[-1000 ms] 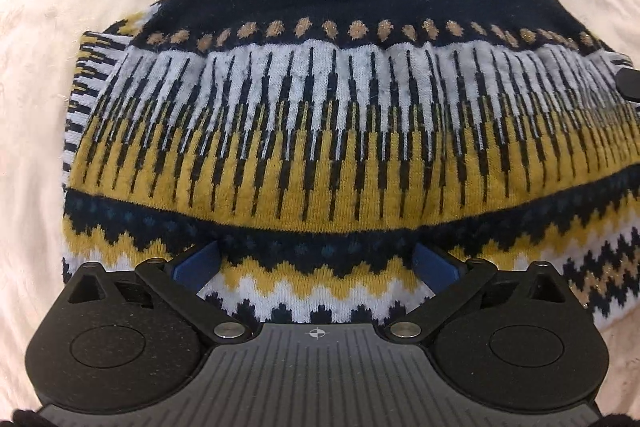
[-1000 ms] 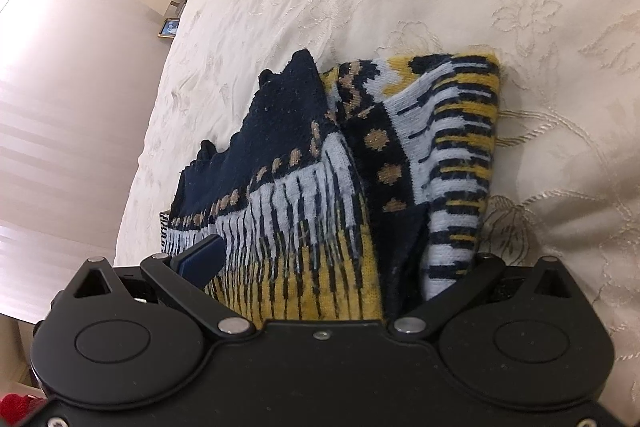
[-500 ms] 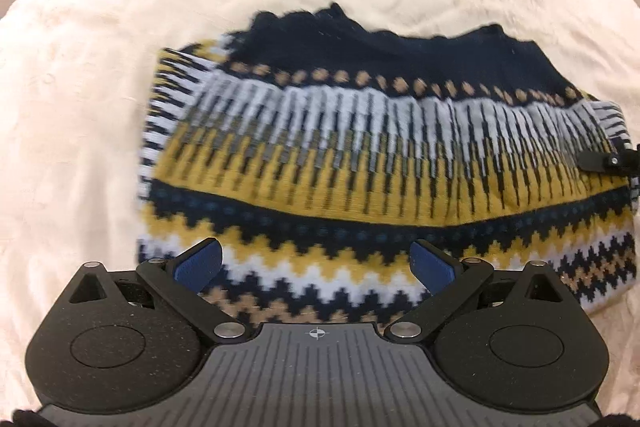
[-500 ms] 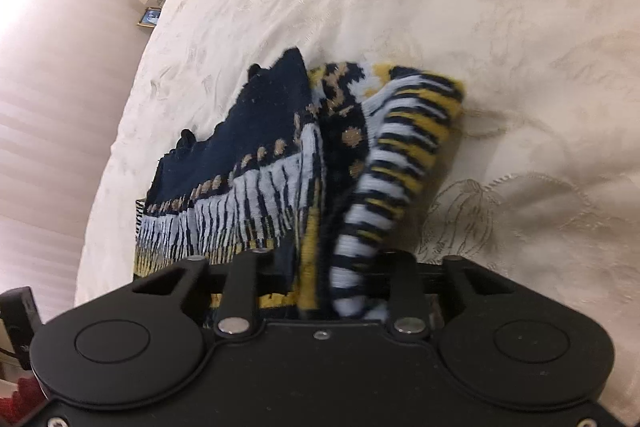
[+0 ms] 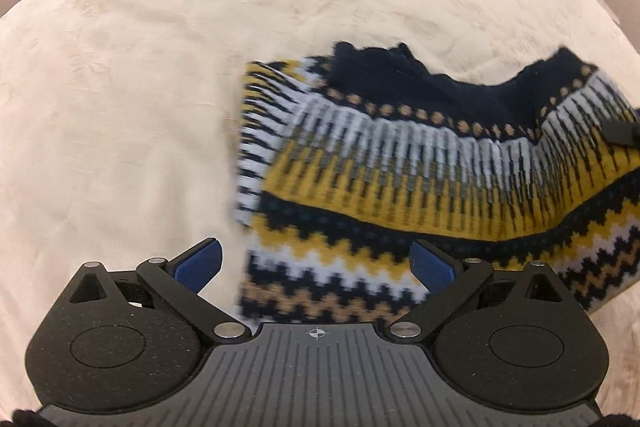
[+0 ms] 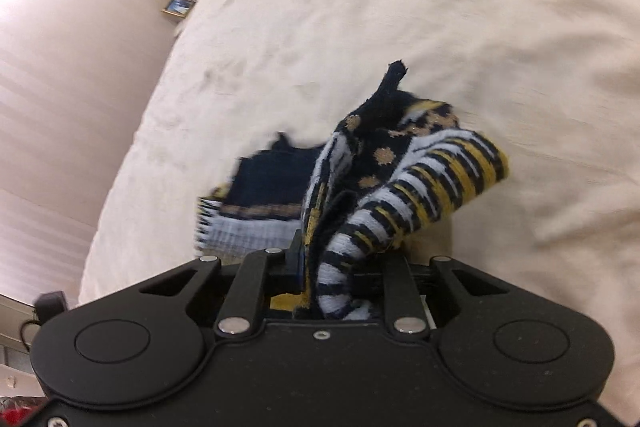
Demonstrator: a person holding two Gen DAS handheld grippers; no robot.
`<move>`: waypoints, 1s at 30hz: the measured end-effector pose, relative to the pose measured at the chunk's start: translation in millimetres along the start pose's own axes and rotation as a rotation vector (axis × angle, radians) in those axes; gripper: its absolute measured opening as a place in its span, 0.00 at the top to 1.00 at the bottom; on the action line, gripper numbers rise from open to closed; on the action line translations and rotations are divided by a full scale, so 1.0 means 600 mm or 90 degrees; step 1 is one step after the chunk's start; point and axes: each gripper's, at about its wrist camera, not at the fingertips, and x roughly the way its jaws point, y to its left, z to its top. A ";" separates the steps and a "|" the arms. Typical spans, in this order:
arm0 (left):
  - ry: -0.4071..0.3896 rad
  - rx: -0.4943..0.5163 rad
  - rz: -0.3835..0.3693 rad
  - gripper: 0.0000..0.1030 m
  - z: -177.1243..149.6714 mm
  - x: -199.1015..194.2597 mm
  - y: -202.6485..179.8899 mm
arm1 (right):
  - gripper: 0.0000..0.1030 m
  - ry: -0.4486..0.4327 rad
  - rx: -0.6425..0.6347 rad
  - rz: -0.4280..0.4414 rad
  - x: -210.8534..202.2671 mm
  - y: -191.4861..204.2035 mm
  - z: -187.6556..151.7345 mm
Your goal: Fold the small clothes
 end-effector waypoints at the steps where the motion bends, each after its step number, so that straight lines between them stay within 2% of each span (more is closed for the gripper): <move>1: -0.002 0.000 -0.001 0.02 -0.001 -0.002 0.011 | 0.73 0.000 0.001 0.006 0.006 0.016 0.000; 5: -0.007 -0.005 -0.003 0.02 -0.008 -0.012 0.055 | 0.73 0.001 0.001 0.032 0.045 0.079 -0.003; 10: -0.003 -0.015 -0.002 0.02 -0.013 -0.015 0.108 | 0.73 0.026 -0.025 0.030 0.119 0.151 -0.015; 16: 0.006 -0.027 0.000 0.02 -0.017 -0.009 0.154 | 0.73 0.079 -0.073 -0.039 0.225 0.213 -0.038; 18: 0.010 -0.033 -0.002 0.02 -0.019 -0.007 0.166 | 0.70 0.087 -0.094 -0.068 0.248 0.232 -0.050; 20: 0.012 -0.037 -0.004 0.02 -0.021 -0.007 0.174 | 0.58 0.092 -0.110 -0.078 0.269 0.249 -0.054; 21: 0.014 -0.039 -0.005 0.02 -0.021 -0.006 0.178 | 0.57 0.089 -0.113 -0.076 0.272 0.253 -0.056; 23: 0.016 -0.042 -0.009 0.02 -0.020 -0.007 0.187 | 0.50 0.078 -0.123 -0.067 0.270 0.264 -0.057; 26: 0.014 -0.042 -0.014 0.02 -0.016 -0.007 0.196 | 0.47 0.042 -0.132 -0.035 0.245 0.281 -0.055; 30: 0.006 -0.046 -0.036 0.02 0.004 -0.011 0.203 | 0.41 -0.002 -0.155 -0.043 0.197 0.276 -0.066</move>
